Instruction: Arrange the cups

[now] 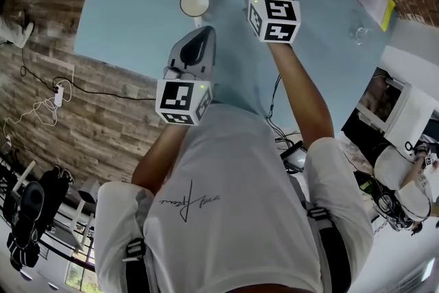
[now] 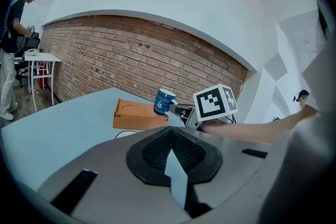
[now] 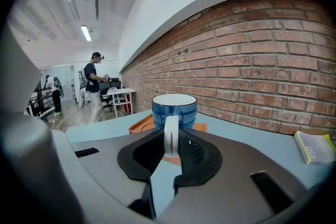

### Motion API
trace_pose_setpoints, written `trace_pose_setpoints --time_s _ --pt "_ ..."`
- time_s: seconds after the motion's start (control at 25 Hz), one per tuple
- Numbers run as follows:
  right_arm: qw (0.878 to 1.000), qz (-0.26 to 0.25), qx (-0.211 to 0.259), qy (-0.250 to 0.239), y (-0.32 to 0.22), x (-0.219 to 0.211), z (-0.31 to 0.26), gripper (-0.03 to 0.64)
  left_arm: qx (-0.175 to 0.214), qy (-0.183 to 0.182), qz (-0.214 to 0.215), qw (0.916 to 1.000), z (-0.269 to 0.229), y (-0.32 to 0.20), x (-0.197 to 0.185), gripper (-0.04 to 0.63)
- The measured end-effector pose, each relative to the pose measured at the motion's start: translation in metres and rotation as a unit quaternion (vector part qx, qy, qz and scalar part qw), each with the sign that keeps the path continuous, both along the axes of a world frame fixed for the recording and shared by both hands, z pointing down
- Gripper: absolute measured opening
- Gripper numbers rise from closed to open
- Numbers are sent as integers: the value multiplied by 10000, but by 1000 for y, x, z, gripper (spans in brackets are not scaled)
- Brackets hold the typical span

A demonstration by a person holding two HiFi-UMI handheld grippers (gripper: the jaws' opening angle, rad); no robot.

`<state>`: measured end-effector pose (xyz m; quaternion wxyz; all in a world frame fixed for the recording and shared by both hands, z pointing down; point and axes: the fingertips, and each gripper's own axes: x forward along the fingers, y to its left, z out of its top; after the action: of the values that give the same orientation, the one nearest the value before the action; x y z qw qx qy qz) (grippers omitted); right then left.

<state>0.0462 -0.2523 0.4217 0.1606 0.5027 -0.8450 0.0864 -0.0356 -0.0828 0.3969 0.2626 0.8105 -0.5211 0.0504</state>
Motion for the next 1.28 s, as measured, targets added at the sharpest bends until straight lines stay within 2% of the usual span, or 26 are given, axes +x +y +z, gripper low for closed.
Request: trace_pose_setpoints --time_s 0.52,0.76,1.28 --pt "9999 142 -55 -39 -36 1 14 63 -263 119 -149 9995 15 -6 -8 6" --pt "9999 24 -77 93 -43 -5 27 63 -360 166 -393 9984 20 -11 -23 6" --pt "9998 141 -132 -83 -53 -7 40 64 -455 142 -362 9982 27 -19 -27 6"
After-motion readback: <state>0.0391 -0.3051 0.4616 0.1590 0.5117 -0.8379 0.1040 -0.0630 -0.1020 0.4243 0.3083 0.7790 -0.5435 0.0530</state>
